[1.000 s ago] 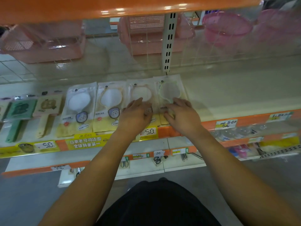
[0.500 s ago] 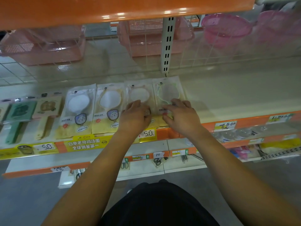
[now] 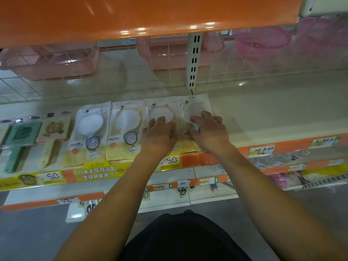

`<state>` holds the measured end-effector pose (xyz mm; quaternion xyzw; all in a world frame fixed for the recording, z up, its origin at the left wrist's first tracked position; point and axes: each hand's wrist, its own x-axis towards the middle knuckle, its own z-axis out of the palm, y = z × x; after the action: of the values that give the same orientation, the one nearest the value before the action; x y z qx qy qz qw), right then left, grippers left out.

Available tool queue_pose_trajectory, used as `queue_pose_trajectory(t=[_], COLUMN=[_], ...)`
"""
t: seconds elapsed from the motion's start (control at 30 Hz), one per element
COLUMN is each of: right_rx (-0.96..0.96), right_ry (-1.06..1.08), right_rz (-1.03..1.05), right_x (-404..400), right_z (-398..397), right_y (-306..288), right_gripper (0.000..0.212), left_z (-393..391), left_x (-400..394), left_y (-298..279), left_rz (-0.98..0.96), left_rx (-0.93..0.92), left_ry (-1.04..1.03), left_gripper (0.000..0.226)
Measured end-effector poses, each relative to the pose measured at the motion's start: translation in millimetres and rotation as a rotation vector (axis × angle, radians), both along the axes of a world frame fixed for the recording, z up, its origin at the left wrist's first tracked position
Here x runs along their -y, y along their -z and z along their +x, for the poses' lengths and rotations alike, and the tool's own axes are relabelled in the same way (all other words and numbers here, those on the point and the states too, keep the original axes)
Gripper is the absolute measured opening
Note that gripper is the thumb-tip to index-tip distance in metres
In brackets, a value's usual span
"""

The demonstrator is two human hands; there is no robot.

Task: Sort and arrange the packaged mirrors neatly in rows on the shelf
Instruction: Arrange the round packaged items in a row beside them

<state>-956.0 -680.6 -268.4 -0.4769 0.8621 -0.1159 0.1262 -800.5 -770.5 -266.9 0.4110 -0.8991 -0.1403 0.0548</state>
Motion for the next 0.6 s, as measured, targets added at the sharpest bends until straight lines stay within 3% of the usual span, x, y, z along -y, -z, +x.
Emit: queue_pose_trajectory(t=[0.4, 0.53, 0.6], right_rx=[0.006, 0.009, -0.01], right_ry=[0.0, 0.032, 0.015], right_rz=[-0.041, 0.032, -0.063], right_x=[4, 5, 6], right_z=[-4, 5, 17], right_y=[10, 1, -4], right_gripper=[0.037, 0.05, 0.055], left_z=[0, 4, 13], left_x=[-1, 0, 3], left_y=[2, 0, -2], left_rz=[-0.038, -0.005, -0.036], left_rx=[0.017, -0.026, -0.053], left_ry=[-0.006, -0.033, -0.068], left_gripper=[0.037, 0.042, 0.046])
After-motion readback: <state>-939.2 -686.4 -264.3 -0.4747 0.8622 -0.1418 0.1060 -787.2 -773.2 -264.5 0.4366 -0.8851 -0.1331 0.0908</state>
